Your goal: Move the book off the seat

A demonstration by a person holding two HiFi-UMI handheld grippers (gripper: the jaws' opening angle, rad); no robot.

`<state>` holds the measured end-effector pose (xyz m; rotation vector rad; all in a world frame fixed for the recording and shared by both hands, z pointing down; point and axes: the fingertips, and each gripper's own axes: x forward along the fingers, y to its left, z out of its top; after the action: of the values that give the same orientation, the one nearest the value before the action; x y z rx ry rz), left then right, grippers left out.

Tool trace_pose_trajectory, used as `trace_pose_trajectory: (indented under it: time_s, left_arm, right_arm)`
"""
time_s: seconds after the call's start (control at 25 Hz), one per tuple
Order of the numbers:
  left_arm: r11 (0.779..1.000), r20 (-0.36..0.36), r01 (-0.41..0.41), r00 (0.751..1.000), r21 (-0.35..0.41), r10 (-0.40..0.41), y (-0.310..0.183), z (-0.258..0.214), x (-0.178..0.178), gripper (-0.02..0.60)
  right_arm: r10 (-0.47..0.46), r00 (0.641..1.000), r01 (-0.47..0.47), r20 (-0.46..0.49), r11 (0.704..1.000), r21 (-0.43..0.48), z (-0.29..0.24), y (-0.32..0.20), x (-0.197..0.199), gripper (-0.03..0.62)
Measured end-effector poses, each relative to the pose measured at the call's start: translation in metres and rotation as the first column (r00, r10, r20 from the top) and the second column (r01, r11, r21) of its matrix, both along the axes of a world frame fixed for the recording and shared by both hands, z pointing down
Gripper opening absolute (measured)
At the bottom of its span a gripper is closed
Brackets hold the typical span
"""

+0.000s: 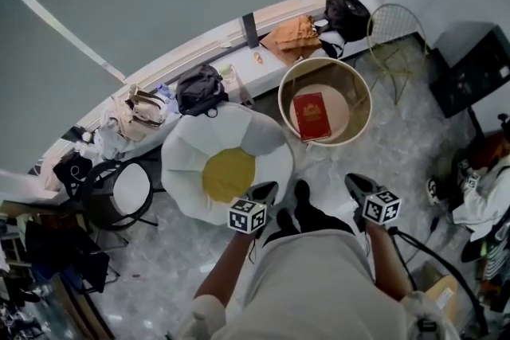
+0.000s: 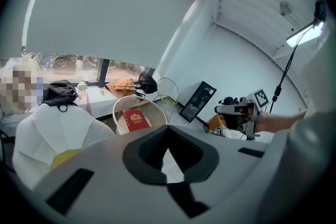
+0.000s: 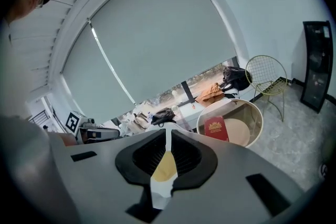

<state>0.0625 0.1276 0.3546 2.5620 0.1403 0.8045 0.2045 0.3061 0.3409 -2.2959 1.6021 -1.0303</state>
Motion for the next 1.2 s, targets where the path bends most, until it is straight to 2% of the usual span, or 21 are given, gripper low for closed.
trace_pose_trajectory:
  time_s: [0.2,0.48,0.76,1.08,1.2]
  left_arm:
    - [0.999,-0.013,-0.034,0.999,-0.010,0.034,0.017,-0.005,-0.020,0.002]
    - [0.997,-0.058,-0.081,0.995,-0.004,0.080,0.040,-0.028,-0.018,0.002]
    - [0.996,-0.084,-0.083,0.993,0.021,0.085,0.059,-0.047,-0.005,0.002]
    - [1.000,-0.087,-0.019,0.996,0.013,0.020,0.068,-0.055,-0.002,0.002]
    - [1.000,-0.089,0.004,0.996,0.014,-0.003,0.070,-0.056,0.001,0.002]
  right_arm:
    - [0.086,0.996,-0.086,0.006,0.996,-0.006,-0.010,0.036,-0.026,0.055]
    - [0.139,0.990,-0.138,-0.019,0.990,0.015,-0.025,0.063,-0.024,0.055]
    - [0.073,0.995,-0.070,-0.066,0.997,0.045,-0.036,0.067,-0.012,0.052]
    - [0.026,0.996,-0.019,-0.080,0.996,0.083,-0.049,0.076,0.002,0.051]
    - [0.014,0.997,-0.009,-0.074,0.998,0.068,-0.046,0.084,0.006,0.051]
